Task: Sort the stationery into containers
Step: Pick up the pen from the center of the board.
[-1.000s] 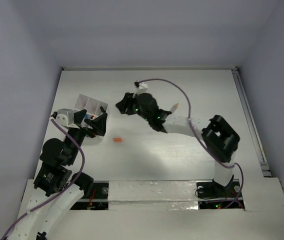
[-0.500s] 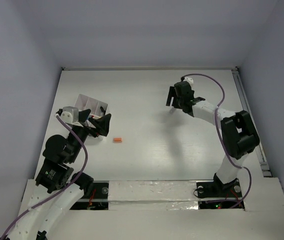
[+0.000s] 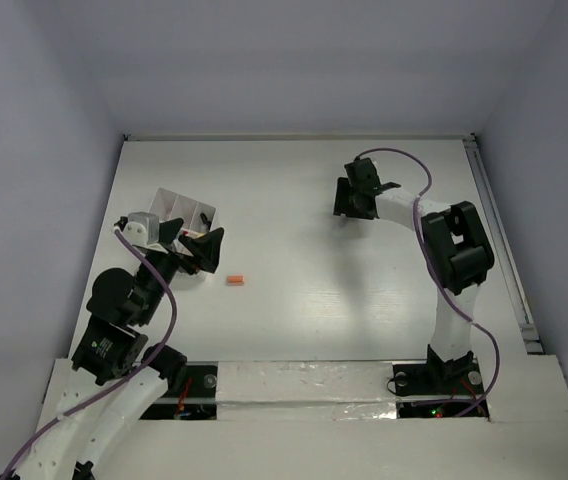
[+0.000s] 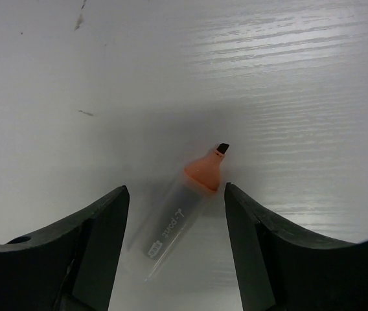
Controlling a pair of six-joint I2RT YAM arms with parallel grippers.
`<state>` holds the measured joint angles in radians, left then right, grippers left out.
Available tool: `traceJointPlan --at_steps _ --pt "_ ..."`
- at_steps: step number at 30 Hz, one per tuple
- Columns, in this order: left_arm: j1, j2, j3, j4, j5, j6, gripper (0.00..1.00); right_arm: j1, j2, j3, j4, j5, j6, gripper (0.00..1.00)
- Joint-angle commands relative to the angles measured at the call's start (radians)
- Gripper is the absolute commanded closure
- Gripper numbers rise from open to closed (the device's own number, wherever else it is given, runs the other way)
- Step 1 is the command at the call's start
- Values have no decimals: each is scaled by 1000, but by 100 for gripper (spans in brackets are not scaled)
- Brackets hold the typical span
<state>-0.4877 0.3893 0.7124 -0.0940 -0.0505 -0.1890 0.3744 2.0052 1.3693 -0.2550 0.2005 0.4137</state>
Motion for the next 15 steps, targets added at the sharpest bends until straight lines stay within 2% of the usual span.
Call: traceJointPlan --at_steps 1,4,8,15 --pt "15 13 7 51 24 -7 1 6 -5 24 -6 -64 7 33" --pt "24 13 5 54 29 -10 1 6 7 20 2 -101 13 35" --pt "24 14 5 54 32 -12 1 6 33 54 -9 -113 2 48" --pt "34 14 2 62 44 -15 2 6 63 80 -58 -110 -39 49"
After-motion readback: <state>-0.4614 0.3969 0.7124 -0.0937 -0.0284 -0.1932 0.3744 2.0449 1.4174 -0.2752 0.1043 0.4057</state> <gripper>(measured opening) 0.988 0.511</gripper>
